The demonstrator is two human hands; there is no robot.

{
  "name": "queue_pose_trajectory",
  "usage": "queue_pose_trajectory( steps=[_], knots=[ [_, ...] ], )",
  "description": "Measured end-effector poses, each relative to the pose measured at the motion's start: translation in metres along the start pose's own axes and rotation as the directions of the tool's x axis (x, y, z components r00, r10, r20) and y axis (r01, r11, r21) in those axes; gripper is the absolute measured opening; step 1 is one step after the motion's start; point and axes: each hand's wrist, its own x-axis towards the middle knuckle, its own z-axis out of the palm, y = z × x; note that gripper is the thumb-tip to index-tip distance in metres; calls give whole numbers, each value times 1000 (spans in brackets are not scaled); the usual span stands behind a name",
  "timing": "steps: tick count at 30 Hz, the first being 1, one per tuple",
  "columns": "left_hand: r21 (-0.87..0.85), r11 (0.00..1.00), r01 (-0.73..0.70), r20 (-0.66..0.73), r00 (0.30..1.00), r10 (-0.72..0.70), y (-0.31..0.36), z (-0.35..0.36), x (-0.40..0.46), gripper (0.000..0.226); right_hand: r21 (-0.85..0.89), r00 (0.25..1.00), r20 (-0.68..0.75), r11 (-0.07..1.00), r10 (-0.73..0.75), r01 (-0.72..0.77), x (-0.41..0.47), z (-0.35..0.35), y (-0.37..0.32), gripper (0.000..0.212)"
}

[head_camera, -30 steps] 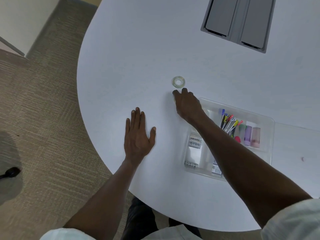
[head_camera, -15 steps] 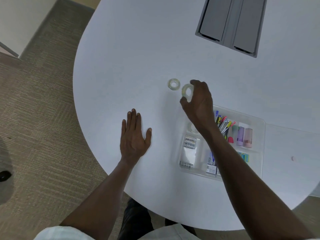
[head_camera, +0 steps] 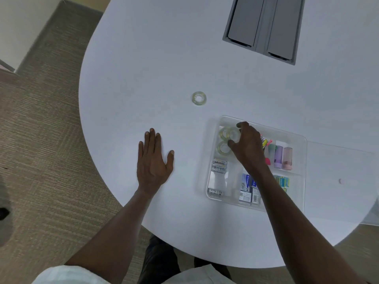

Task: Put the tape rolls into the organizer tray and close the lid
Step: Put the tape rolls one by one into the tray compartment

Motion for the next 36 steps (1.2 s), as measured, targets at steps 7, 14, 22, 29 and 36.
queue_pose_trajectory(
  steps=[7, 14, 22, 29, 36],
  knots=[
    [-9, 1000, -3, -5, 1000, 3, 0, 1, 0, 69, -11, 997, 26, 997, -73, 74, 8, 9, 1, 52],
    [-10, 1000, -1, 2, 1000, 1, 0, 0, 0, 69, -27, 995, 63, 997, -74, 76, 12, 14, 4, 51],
    [-8, 1000, 5, 12, 1000, -5, 1, 0, 1, 69, -10, 995, 26, 996, -92, 93, 10, 15, 2, 48],
    [-14, 1000, 3, 1, 1000, -3, 0, 0, 0, 69, 25, 995, -20, 995, -97, 97, 5, 14, 5, 42],
    [-16, 1000, 6, 3, 1000, -6, 0, 1, -1, 69, 7, 954, -239, 982, -179, 186, 16, 7, -13, 23]
  ],
)
